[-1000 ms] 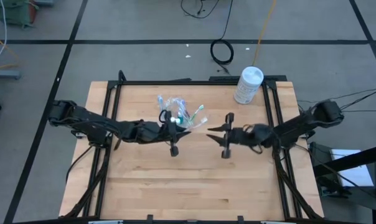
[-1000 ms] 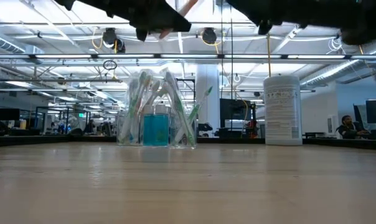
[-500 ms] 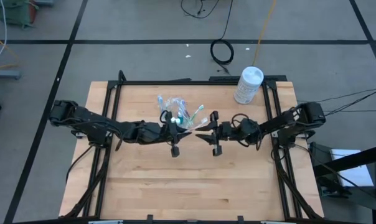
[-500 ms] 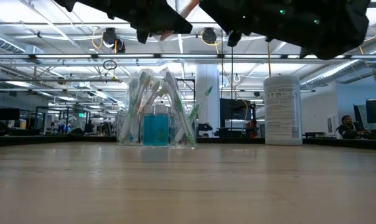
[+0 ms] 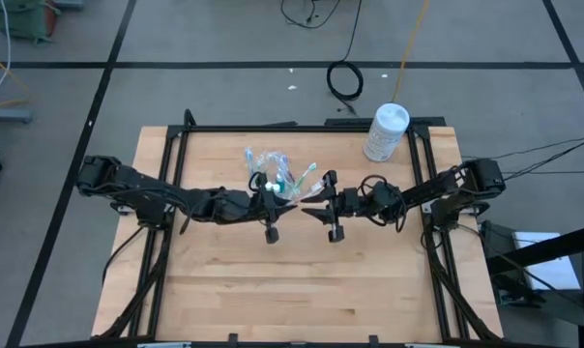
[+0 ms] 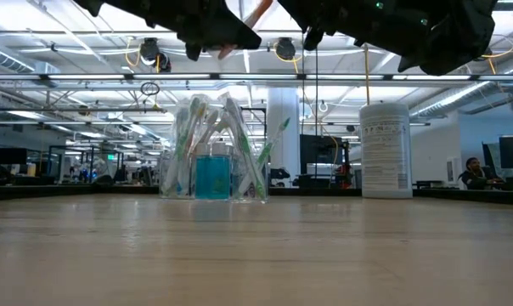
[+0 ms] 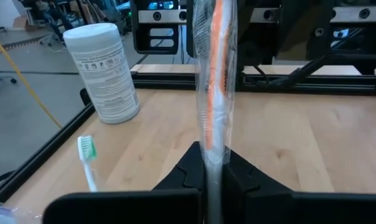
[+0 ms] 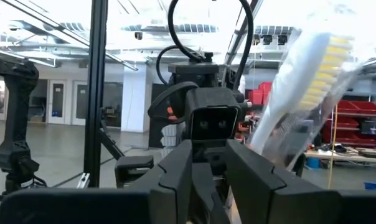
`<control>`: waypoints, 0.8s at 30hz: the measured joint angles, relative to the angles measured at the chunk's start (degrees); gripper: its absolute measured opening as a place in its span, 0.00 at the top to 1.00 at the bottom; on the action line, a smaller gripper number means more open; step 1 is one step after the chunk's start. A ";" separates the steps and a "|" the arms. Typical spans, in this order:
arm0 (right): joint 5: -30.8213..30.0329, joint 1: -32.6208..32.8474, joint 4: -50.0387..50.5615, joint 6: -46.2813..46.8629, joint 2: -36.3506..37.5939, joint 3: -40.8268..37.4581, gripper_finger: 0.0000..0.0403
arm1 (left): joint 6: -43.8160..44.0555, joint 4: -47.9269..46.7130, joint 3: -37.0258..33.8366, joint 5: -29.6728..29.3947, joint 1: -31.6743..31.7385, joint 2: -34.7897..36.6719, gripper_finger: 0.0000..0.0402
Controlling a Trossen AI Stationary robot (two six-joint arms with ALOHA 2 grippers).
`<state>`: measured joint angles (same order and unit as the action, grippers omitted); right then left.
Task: Pick & Place toothbrushing station
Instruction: Put the orange toothbrush into the transparent organizer
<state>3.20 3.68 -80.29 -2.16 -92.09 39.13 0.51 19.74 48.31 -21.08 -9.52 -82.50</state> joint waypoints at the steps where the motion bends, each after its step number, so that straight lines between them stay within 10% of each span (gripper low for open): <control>1: 0.00 0.00 -0.02 0.31 0.00 0.00 0.78 | -0.02 -0.12 0.00 0.00 0.02 0.00 0.97; 11: 0.04 0.02 0.40 -0.45 0.00 0.00 0.99 | 0.22 -0.61 0.00 0.00 0.04 0.00 0.89; 24: 0.09 0.27 7.29 2.38 0.00 0.00 0.97 | 1.53 -1.10 0.00 -4.06 0.01 0.00 0.97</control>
<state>3.29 3.96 -73.00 0.22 -92.09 39.13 2.04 18.63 48.31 -25.14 -9.51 -82.50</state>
